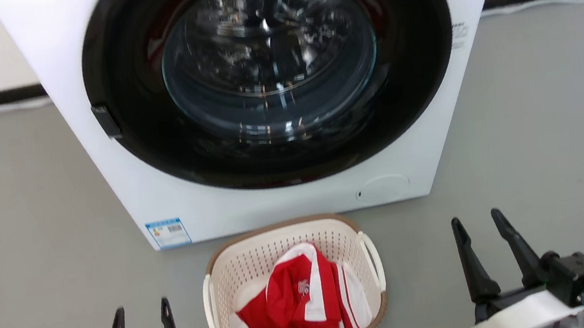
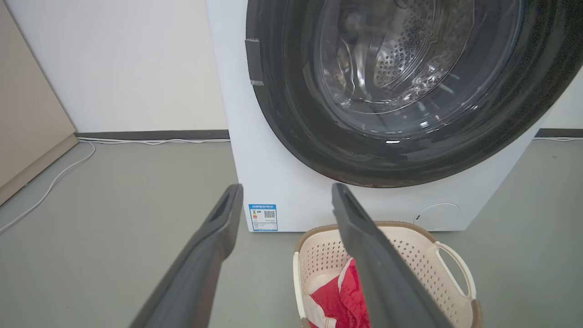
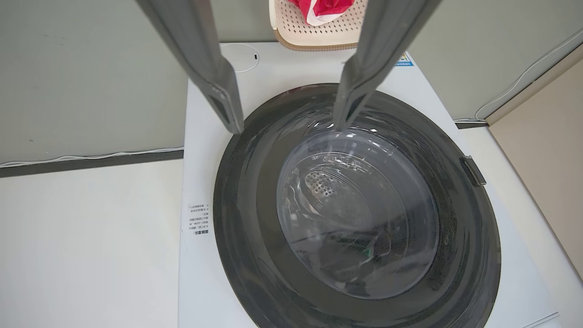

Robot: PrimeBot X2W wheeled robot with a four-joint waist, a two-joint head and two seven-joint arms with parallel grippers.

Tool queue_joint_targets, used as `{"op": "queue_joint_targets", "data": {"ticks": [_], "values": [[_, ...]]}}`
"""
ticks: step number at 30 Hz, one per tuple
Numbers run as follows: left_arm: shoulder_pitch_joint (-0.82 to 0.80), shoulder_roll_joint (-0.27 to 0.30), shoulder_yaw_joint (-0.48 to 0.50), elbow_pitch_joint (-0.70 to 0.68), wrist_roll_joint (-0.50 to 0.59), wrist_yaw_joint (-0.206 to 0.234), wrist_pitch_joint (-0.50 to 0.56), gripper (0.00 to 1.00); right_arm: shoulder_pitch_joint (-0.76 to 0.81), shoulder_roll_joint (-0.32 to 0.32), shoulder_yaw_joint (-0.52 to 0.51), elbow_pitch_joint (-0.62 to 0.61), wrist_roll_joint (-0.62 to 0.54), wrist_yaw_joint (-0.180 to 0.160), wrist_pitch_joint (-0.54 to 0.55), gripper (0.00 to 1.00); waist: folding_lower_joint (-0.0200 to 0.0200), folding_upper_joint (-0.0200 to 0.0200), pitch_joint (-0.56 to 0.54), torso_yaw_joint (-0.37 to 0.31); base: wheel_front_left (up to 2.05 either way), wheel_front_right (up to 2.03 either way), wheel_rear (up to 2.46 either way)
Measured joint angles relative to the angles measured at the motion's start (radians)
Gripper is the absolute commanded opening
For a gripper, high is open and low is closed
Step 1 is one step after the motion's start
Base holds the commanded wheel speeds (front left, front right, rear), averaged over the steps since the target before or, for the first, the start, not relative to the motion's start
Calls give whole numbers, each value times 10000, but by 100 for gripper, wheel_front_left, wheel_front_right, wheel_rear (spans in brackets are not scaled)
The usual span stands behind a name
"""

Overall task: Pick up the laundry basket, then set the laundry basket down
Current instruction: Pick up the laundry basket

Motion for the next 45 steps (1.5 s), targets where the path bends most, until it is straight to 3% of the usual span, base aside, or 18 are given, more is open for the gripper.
{"op": "queue_joint_targets", "data": {"ticks": [18,45], "values": [[854,35,-211,-257,-144,173,8,100,782,13,59,12,176,0,0,100,0,0,-880,-240,0,0,0],[778,190,-148,-33,-173,134,8,100,644,23,-38,81,174,0,0,100,0,0,-171,-292,0,0,0]]}}
